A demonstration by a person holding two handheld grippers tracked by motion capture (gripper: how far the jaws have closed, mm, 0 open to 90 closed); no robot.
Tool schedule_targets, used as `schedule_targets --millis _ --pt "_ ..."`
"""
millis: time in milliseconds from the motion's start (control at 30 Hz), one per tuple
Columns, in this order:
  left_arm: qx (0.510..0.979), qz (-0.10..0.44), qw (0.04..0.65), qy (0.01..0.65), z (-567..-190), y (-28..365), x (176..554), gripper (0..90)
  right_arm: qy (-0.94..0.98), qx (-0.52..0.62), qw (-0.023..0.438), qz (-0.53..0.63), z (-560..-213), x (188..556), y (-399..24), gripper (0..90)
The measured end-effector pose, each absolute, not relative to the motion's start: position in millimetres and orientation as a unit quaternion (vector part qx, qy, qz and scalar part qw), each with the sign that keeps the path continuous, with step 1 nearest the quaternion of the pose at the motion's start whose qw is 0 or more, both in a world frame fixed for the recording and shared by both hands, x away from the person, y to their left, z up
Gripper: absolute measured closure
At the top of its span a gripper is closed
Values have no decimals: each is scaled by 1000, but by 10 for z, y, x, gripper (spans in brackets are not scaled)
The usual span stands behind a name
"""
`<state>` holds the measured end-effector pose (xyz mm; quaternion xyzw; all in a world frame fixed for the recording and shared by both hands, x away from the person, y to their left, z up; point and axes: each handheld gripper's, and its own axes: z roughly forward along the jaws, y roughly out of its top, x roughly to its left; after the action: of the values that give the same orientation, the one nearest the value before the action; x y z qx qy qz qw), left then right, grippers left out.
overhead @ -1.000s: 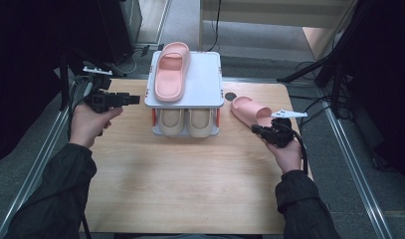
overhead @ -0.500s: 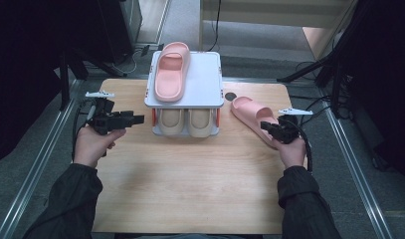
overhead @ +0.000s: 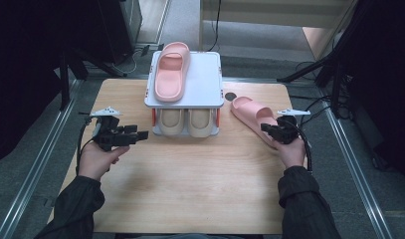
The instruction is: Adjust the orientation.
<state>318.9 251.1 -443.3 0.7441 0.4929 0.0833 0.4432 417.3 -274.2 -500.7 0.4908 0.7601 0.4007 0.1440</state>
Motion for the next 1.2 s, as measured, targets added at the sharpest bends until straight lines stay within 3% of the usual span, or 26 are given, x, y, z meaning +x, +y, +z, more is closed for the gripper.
schedule_targets --millis 100,1200 --pt "739 101 443 497 -4469 2513 3147 383 762 492 141 398 -5024 4191 -2717 900" --pt "725 93 438 523 -4694 2768 2871 377 748 525 130 384 -5072 4494 -2645 894"
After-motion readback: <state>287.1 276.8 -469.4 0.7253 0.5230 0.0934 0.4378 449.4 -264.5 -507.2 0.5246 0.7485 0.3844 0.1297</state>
